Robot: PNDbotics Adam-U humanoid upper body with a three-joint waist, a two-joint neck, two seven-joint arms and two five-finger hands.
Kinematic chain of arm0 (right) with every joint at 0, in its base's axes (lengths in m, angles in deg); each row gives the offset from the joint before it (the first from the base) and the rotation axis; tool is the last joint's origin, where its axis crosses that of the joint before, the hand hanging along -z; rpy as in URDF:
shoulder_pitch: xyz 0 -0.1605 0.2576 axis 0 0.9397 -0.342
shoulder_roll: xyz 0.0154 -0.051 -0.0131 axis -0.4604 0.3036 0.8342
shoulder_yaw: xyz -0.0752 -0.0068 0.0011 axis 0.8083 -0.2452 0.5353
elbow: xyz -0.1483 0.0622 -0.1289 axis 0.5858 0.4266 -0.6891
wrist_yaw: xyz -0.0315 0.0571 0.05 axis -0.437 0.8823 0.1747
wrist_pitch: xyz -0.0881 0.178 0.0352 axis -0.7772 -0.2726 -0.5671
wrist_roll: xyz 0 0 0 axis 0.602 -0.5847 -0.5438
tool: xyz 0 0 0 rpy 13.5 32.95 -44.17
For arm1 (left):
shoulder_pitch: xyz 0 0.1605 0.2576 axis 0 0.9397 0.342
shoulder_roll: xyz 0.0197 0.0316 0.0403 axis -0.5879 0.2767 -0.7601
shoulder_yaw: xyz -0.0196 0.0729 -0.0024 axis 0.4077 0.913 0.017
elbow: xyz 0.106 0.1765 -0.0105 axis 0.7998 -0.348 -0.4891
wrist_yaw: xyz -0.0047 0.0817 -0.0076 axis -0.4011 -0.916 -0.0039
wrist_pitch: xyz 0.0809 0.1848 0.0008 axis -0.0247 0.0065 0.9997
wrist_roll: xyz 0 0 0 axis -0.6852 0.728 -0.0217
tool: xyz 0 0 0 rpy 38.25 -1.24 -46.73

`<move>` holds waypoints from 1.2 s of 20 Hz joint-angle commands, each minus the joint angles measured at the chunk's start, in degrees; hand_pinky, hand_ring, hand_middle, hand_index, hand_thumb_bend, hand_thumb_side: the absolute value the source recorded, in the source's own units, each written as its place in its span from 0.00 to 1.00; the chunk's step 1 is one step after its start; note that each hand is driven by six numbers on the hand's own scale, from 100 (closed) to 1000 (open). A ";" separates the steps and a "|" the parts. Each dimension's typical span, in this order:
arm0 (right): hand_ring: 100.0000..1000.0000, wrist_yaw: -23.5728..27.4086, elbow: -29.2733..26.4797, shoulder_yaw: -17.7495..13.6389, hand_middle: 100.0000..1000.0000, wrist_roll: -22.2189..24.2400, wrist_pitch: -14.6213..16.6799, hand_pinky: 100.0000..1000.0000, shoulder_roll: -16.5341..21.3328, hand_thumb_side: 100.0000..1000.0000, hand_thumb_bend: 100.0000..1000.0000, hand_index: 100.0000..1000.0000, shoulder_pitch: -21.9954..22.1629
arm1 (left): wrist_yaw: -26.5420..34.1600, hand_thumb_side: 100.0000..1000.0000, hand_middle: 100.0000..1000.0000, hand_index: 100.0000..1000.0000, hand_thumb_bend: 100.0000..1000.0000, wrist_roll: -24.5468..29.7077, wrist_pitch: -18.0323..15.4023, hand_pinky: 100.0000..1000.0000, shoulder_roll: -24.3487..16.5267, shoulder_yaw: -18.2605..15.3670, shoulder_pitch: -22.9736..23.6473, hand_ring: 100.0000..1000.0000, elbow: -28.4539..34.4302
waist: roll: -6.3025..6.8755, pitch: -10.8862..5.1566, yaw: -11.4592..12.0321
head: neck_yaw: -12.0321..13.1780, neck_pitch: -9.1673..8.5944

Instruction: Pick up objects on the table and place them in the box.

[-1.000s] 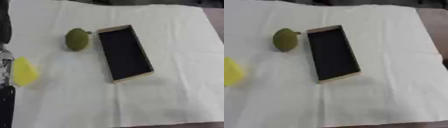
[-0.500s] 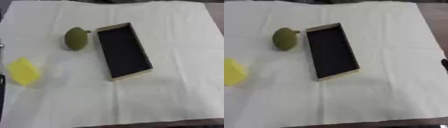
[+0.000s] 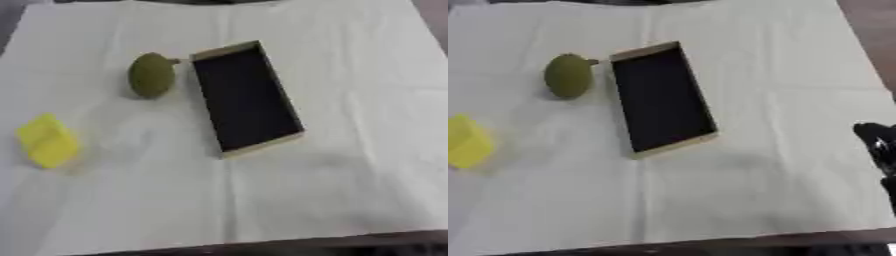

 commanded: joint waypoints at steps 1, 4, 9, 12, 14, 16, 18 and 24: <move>0.83 -1.49 -0.84 0.34 0.65 18.72 18.73 0.98 0.57 0.00 0.00 0.98 0.14 | -2.77 0.24 0.75 0.86 0.00 2.18 1.00 0.79 -6.06 -0.46 -0.29 0.79 -3.76 | 0.01 -1.12 0.03 | -0.33 -0.65; 0.83 -2.12 -0.84 0.86 0.65 18.72 18.73 0.98 0.53 0.00 0.00 0.99 -0.01 | -5.41 0.20 0.75 0.87 0.00 3.70 1.49 0.80 -10.34 -0.79 0.02 0.81 -7.40 | -0.14 -1.10 -0.19 | -0.05 -0.81; 0.84 -2.28 -0.84 1.14 0.64 18.72 18.73 0.99 0.62 0.00 0.00 0.99 -0.22 | -9.64 0.17 0.78 0.89 0.00 6.30 3.68 0.85 -16.03 -0.32 0.00 0.85 -12.54 | -0.37 -1.14 -0.66 | 0.45 -0.77; 0.86 -2.89 -0.84 1.35 0.64 18.72 18.73 0.99 0.51 0.00 0.00 0.99 0.00 | -12.23 0.17 0.79 0.89 0.00 8.26 5.05 0.86 -16.79 0.73 -0.50 0.87 -14.34 | -0.32 -1.20 -0.51 | 0.48 -0.75; 0.88 -3.50 -0.84 1.60 0.64 18.72 18.73 1.00 0.38 0.00 0.00 0.99 0.13 | -13.92 0.21 0.81 0.89 0.00 9.60 5.69 0.90 -17.03 1.52 -0.73 0.89 -15.25 | -0.25 -1.21 -0.38 | 0.60 -0.62; 0.89 -4.16 -0.84 1.85 0.63 18.72 18.73 1.00 0.25 0.00 0.00 0.99 0.30 | -15.63 0.25 0.82 0.89 0.00 11.20 6.09 0.91 -17.13 2.48 -1.16 0.90 -16.12 | -0.17 -1.23 -0.23 | 0.78 -0.40; 0.90 -4.78 -0.84 2.11 0.63 18.72 18.73 1.00 0.09 0.00 0.00 0.99 0.44 | -17.41 0.27 0.82 0.89 0.00 12.96 5.83 0.92 -16.74 2.94 -1.82 0.91 -16.59 | -0.14 -1.27 -0.07 | 0.91 -0.31; 0.89 -5.57 -0.84 2.54 0.63 18.72 18.73 1.00 -0.21 0.00 0.00 0.99 0.73 | -24.34 0.68 0.85 0.92 0.00 18.41 3.04 0.95 -15.01 3.68 -3.98 0.94 -17.23 | -0.15 -1.55 0.37 | 2.83 -0.20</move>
